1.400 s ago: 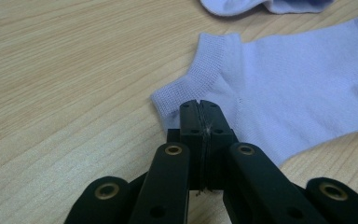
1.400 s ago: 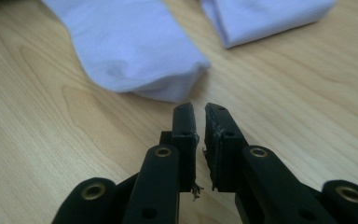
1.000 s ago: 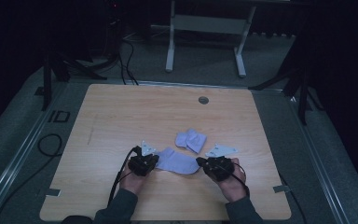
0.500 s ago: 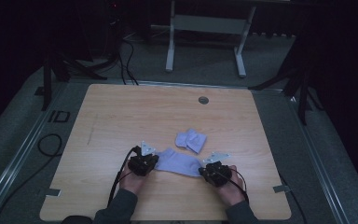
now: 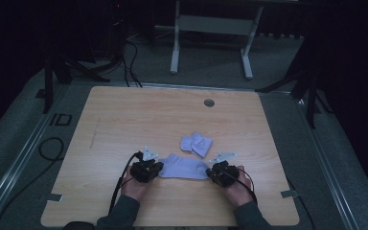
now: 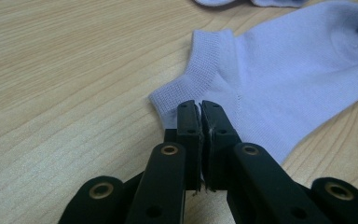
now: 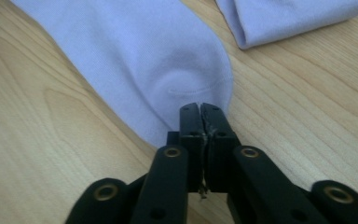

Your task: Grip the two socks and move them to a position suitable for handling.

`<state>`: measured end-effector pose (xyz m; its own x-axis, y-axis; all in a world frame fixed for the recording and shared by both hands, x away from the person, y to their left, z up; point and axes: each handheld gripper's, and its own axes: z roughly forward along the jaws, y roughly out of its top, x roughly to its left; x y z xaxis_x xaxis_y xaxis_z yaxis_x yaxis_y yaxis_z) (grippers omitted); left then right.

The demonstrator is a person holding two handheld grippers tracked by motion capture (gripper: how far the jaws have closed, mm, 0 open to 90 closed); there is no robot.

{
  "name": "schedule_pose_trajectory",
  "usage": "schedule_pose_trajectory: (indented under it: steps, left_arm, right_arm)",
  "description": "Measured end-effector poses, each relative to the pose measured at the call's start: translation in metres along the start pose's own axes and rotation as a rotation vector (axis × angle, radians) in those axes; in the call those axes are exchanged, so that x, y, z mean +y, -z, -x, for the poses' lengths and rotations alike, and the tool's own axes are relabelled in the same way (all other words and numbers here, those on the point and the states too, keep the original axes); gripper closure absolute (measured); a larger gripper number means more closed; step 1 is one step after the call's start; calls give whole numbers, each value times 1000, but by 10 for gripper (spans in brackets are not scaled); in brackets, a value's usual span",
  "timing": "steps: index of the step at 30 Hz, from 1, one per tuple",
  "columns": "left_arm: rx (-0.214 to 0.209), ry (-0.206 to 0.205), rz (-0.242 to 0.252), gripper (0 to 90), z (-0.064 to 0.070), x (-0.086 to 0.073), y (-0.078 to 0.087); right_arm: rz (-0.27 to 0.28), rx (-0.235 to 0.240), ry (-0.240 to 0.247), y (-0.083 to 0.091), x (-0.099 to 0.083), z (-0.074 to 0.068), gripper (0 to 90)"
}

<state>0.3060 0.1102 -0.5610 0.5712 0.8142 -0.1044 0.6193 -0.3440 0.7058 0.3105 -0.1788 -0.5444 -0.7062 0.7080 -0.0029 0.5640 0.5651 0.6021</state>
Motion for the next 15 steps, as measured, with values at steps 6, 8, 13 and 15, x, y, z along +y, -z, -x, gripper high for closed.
schedule_pose_trajectory:
  steps: [6, 8, 13, 15]
  left_arm:
    - [7, -2, 6, 850, 2, 0, -1]
    - [7, -4, 4, 849, 2, 0, -1]
    - [3, -3, 1, 847, 1, 0, 0]
    - [2, -3, 2, 846, 1, 0, -1]
  right_arm:
    - [82, -33, 41, 18, 35, -2, 866]
    - [90, -50, 54, 15, 50, 1, 889]
    - [53, -88, -6, -14, 75, 21, 899]
    - [41, -101, -20, -21, 77, 23, 899]
